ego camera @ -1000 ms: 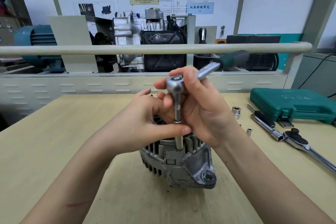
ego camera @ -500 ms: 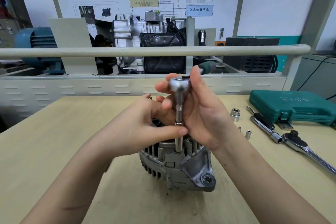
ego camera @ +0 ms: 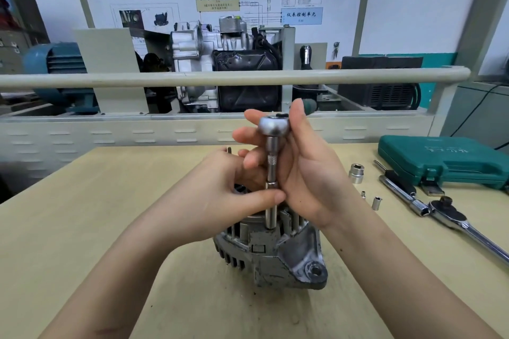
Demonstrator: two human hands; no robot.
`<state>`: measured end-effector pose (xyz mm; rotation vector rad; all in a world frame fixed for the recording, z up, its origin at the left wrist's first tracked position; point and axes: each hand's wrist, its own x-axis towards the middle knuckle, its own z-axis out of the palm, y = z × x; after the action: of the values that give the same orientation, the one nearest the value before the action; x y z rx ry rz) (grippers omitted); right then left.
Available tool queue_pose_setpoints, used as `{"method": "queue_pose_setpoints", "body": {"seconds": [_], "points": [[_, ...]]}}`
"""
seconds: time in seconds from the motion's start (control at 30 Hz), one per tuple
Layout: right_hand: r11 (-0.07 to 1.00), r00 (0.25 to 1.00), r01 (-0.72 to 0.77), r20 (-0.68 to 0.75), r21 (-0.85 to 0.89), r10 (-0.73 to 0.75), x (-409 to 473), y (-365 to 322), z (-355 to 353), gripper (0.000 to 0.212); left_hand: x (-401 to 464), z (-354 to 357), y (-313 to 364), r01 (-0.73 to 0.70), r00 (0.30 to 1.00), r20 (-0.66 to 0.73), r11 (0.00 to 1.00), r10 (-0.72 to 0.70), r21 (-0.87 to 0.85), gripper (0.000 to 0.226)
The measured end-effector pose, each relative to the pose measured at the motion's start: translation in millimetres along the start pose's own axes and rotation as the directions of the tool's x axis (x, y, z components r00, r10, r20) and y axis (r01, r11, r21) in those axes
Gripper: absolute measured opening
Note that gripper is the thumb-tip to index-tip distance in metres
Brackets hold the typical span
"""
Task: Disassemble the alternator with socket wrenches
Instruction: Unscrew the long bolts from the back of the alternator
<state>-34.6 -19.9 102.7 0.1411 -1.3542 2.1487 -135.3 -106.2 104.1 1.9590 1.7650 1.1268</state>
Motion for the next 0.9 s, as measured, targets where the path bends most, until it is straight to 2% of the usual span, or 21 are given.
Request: {"method": "queue_pose_setpoints", "body": {"seconds": [0.13, 0.27, 0.37, 0.43, 0.53, 0.67, 0.77, 0.8, 0.9], "points": [[1.000, 1.000, 0.014, 0.019, 0.006, -0.014, -0.4, 1.5, -1.6, 0.043, -0.2, 1.8, 3.3, 0.000, 0.999, -0.053, 1.000, 0.002, 0.028, 0.030], [0.990, 0.990, 0.127, 0.047, 0.053, -0.130, -3.8, 2.9, 0.4, 0.027, -1.2, 3.7, 4.0, -0.018, 0.994, -0.106, 0.992, 0.031, 0.122, 0.032], [0.981, 0.984, 0.166, 0.048, 0.096, -0.171, -5.2, 2.1, 0.8, 0.028, 0.3, 4.5, 2.6, -0.025, 0.993, -0.107, 0.989, 0.041, 0.146, 0.031], [0.989, 0.989, 0.145, 0.033, 0.043, -0.146, -4.7, 1.5, 1.2, 0.029, -0.1, 2.1, 1.2, 0.003, 0.998, -0.067, 0.996, 0.003, 0.084, 0.031], [0.994, 0.999, 0.040, 0.021, -0.106, -0.038, -2.0, 0.2, 1.0, 0.041, -1.5, -0.3, -2.1, 0.039, 0.997, 0.064, 0.993, -0.032, -0.109, 0.019], [0.998, 0.999, -0.008, 0.035, -0.056, 0.010, -1.5, -0.9, -1.1, 0.050, -0.6, -0.6, -2.3, 0.026, 0.998, 0.063, 0.989, -0.017, -0.148, 0.013], [0.998, 0.997, -0.026, 0.068, -0.051, 0.030, -2.1, 0.0, -0.6, 0.050, -1.2, 0.0, 0.1, 0.030, 0.999, 0.028, 0.999, -0.028, -0.045, 0.028], [0.999, 0.998, -0.007, 0.066, -0.048, 0.010, -2.6, 0.3, 0.5, 0.048, -1.3, 1.0, 0.0, 0.025, 1.000, 0.005, 1.000, -0.025, -0.001, 0.027], [0.989, 0.989, 0.145, 0.044, -0.041, -0.143, -3.9, 1.2, 1.8, 0.028, -0.9, 4.5, 0.6, -0.005, 0.998, -0.057, 0.987, 0.015, 0.163, 0.023]]}}
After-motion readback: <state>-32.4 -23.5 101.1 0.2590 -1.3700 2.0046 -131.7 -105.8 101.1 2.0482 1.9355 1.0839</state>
